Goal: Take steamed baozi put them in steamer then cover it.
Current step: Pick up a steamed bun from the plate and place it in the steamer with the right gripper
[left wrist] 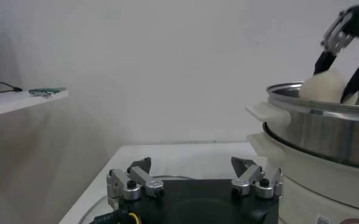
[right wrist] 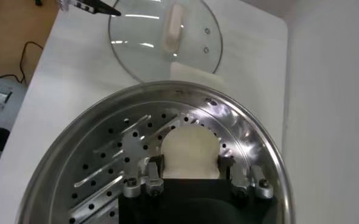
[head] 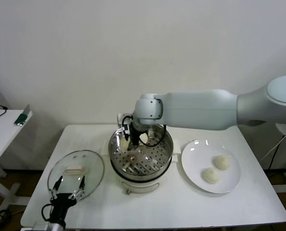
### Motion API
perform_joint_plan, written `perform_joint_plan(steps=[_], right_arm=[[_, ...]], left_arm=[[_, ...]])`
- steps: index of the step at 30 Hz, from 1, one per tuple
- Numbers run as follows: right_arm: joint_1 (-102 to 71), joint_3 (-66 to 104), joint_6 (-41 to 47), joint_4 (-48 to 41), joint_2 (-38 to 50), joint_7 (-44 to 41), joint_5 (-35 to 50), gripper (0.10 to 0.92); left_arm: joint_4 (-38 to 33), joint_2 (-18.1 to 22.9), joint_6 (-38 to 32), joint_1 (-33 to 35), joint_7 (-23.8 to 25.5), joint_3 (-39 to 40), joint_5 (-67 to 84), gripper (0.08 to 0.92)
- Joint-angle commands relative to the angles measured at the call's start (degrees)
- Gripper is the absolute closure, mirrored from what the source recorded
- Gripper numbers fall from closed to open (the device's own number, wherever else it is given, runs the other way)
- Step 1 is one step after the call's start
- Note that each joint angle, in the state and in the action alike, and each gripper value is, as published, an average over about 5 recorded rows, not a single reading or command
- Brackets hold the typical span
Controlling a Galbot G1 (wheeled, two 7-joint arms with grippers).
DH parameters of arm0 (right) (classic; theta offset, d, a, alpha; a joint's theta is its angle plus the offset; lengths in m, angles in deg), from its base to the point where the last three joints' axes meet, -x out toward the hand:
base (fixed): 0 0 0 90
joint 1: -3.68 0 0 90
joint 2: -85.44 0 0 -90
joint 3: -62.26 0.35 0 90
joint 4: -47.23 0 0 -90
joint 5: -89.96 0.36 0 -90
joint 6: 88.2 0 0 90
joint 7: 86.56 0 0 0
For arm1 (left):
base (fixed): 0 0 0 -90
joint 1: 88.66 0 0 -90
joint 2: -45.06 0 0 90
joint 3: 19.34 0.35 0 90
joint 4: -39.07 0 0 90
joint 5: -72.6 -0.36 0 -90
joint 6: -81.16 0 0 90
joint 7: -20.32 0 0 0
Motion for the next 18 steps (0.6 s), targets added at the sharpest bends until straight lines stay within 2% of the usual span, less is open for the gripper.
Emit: perform_joint_plan(steps=[1,8,14,18], right_arm=[[-5.4,0.5,1.2,-3.4,-2.9,2.2,-1.7,0.431],[-5.9,0.6,1.6,-3.0,-2.9,3.4,-1.9,0.409],[-4.2,1.1,1.7,-0.5,-0.7,3.4,-2.0,0.262],[0.5,1.4,-0.2,2.5,4.0,-0.4,-1.7,0.21]], left_arm=[[0.0,0.0,-0.1,0.0,0.0,0.1,0.0,0.177],[-0.1,0.2,0.0,0.0,-0.1,0.3,0.0,0.177],[0.1,0.3,-0.1,0.0,-0.1,0.3,-0.1,0.177],[0.0,0.3,0.0,-0.1,-0.1,0.4,-0.1,0.177]])
